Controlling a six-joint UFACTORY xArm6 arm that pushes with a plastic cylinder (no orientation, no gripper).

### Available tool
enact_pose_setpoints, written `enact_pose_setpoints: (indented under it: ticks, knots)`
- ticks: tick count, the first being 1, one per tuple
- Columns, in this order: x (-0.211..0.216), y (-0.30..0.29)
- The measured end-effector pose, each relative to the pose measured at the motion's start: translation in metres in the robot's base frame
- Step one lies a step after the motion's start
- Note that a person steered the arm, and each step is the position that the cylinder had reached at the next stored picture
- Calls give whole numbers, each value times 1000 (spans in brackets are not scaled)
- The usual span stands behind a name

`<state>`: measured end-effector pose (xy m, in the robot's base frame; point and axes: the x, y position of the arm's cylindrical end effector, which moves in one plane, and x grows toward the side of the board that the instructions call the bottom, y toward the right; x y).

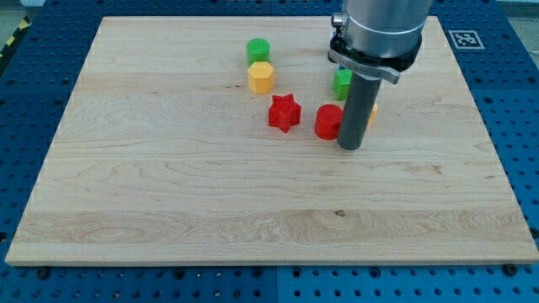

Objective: Push the yellow heart between the green star and the red circle

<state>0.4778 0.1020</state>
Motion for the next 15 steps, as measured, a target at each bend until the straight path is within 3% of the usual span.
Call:
enact_pose_setpoints:
  ticks: [1, 3, 6, 7, 8, 10, 12, 13, 14, 15]
  knots:
    - [28, 0]
    - [31, -7]
    - [22, -156]
    - [22, -189]
    - [20, -185]
    - [-11, -51]
    - [8, -32]
    - [8, 25]
    - [4, 65]
    - [-18, 63]
